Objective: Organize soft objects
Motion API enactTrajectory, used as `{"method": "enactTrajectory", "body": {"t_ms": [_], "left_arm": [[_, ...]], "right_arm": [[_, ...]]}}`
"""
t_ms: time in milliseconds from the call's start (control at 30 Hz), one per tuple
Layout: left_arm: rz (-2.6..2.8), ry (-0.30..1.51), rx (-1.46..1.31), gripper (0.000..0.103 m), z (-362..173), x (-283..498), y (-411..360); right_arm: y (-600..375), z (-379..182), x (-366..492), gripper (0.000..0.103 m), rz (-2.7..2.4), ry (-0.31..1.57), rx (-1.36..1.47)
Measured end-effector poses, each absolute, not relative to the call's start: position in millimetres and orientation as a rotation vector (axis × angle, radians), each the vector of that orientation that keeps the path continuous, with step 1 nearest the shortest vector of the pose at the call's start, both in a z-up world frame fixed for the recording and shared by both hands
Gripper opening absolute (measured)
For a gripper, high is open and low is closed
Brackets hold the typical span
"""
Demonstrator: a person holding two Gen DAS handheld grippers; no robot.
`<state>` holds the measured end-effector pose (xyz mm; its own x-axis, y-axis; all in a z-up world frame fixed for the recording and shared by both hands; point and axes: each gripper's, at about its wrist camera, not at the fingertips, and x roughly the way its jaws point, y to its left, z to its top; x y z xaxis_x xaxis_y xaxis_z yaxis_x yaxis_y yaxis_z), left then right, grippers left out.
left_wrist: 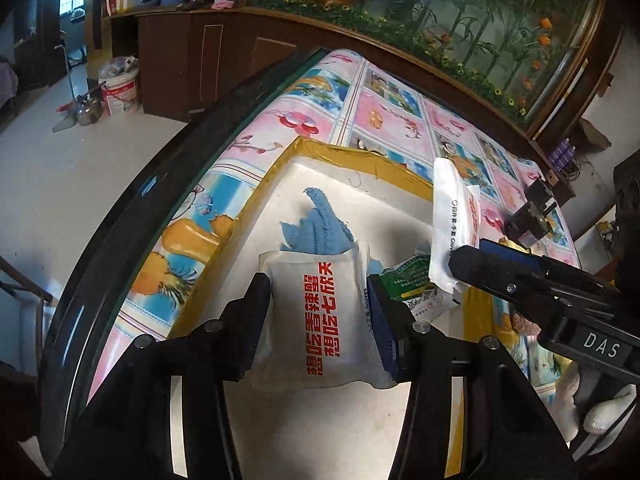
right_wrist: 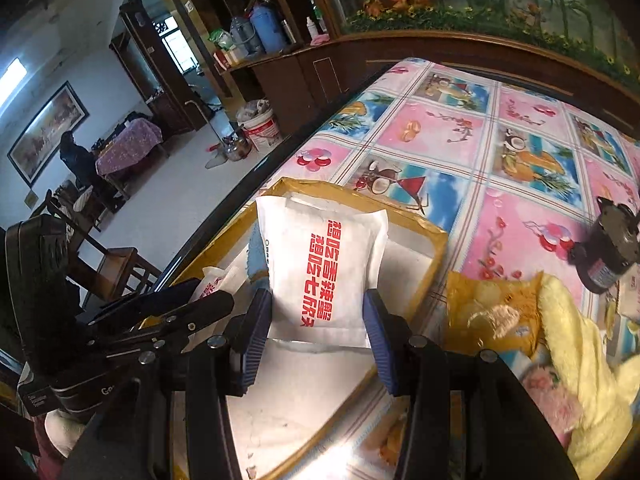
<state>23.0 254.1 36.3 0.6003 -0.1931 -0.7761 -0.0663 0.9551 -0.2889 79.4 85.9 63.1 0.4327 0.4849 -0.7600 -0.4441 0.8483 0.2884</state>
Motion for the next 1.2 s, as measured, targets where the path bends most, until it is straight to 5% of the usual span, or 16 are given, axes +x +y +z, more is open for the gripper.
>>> {"method": "enactTrajectory", "body": {"t_ms": [233, 667, 1200], "left_arm": [[-0.112, 0.942, -0.367, 0.061, 34.9, 21.0, 268.4], [-0.106, 0.863, -0.421, 0.061, 77.3, -22.3, 264.4], [-0.418, 0.943, -0.205, 0.061, 81.2, -44.1, 94.5]], "right_arm": [[108.2, 39.9, 105.7, 0.054, 0.619, 1.039, 0.085], [35.5, 88.1, 66.2, 0.058, 0.611, 0.925, 0.223], [-191.5, 94.2, -22.9, 0.062, 0.242, 0.784, 0.276]]}}
